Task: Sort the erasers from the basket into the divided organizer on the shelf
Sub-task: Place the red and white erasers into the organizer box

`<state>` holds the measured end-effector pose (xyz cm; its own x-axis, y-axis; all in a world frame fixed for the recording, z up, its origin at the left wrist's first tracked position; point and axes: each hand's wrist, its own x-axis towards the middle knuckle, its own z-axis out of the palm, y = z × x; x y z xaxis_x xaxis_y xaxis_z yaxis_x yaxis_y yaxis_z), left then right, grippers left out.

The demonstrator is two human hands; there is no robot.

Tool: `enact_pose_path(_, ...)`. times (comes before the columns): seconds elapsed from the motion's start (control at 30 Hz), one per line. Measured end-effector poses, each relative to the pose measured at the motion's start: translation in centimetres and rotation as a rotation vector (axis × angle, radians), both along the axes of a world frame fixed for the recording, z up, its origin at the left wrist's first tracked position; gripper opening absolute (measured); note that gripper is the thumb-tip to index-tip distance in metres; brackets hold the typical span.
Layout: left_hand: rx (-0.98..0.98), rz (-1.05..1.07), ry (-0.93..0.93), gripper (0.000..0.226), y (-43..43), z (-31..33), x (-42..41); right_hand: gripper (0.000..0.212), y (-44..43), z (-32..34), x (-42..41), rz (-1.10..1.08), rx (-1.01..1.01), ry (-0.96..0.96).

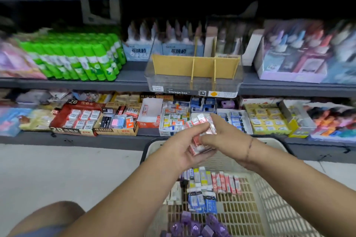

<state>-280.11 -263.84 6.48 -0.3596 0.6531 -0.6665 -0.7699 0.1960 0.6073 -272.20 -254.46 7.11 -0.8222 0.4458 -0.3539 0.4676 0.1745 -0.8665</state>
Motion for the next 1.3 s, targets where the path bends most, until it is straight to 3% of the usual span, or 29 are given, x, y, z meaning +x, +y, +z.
enact_pose_path(0.07,0.009,0.001,0.034,0.02,0.1,1.1,-0.7,0.029,0.6,1.2,0.3,0.03,-0.04,0.084)
enact_pose_path(0.1,0.015,0.006,0.056,0.022,0.2,1.5,-1.0,0.024,1.0,1.5,0.3,0.024,-0.021,0.113)
enact_pose_path(0.4,0.142,0.003,0.11,0.022,2.4,3.8,-1.8,0.017,3.9,4.2,0.3,-0.237,-0.033,0.322)
enact_pose_path(0.5,0.195,0.01,0.123,0.033,2.8,4.5,-2.6,0.017,5.4,5.4,0.2,-0.314,-0.015,0.345)
enact_pose_path(0.67,0.272,0.103,0.398,0.05,2.4,7.6,-5.7,0.014,9.1,8.7,-1.0,-0.409,0.067,0.403)
enact_pose_path(0.8,0.199,0.186,0.613,0.047,1.4,8.3,-8.5,0.018,11.8,9.1,-3.6,-0.365,0.274,0.33)
enact_pose_path(0.93,0.067,0.105,0.726,0.028,1.3,7.2,-9.3,0.004,15.3,9.6,-6.8,-0.327,0.54,0.208)
enact_pose_path(1.07,0.005,0.08,0.749,0.021,1.5,6.2,-9.9,0.026,18.2,10.2,-9.5,-0.207,0.896,-0.014)
enact_pose_path(1.3,-0.015,0.071,0.736,0.025,1.7,5.7,-11.3,0.025,20.7,9.2,-13.9,-0.12,0.97,-0.085)
